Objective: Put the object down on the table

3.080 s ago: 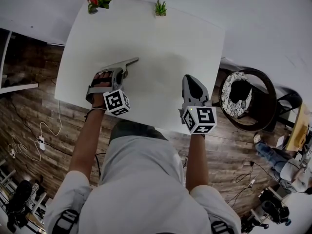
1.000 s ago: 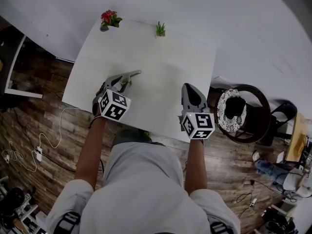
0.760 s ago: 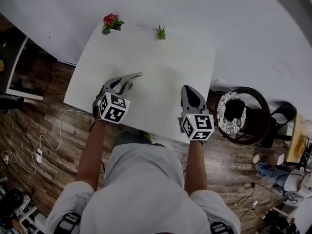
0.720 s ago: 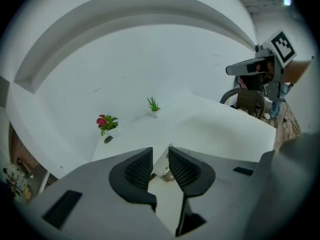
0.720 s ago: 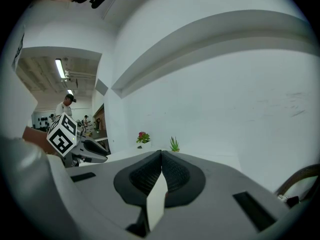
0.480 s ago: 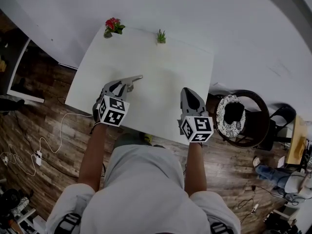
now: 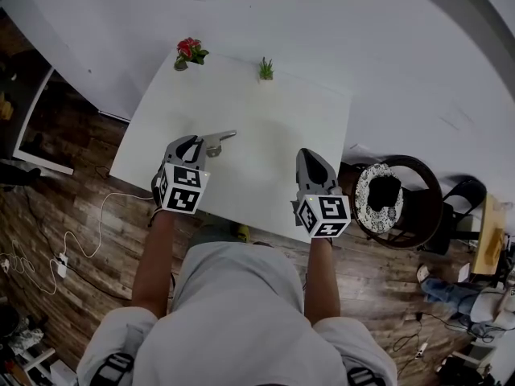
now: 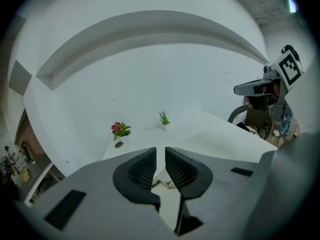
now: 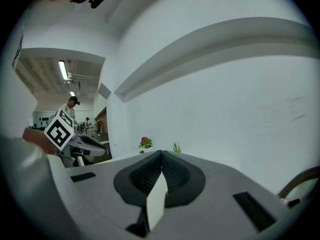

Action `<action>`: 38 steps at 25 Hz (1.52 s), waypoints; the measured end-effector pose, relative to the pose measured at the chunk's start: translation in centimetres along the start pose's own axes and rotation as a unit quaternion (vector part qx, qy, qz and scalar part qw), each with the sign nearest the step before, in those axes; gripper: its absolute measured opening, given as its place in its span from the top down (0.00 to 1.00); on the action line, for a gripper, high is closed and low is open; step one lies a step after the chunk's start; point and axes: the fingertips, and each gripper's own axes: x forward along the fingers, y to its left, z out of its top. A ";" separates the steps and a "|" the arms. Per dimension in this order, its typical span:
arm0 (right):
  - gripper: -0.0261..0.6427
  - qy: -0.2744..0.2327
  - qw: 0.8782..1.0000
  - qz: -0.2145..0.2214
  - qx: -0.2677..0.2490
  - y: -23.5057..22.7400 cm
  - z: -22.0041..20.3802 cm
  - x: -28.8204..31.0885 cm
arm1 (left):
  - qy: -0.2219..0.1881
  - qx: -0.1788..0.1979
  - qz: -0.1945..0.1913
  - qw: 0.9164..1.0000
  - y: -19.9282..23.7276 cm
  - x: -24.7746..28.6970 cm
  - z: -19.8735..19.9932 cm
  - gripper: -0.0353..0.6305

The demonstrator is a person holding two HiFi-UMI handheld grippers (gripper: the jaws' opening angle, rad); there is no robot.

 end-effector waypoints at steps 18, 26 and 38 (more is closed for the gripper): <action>0.95 -0.020 1.000 -0.003 -0.007 -0.3 1.7 -0.6 | -0.056 -0.015 0.034 0.998 1.6 -2.2 2.6 0.90; 0.95 -0.028 1.000 -0.009 -0.006 -1.2 2.3 -0.8 | -0.076 -0.022 0.046 0.996 2.4 -3.0 3.7 0.91; 0.95 -0.036 0.999 -0.009 -0.006 -1.3 3.3 -0.3 | -0.107 -0.040 0.057 0.992 4.0 -3.8 4.9 0.92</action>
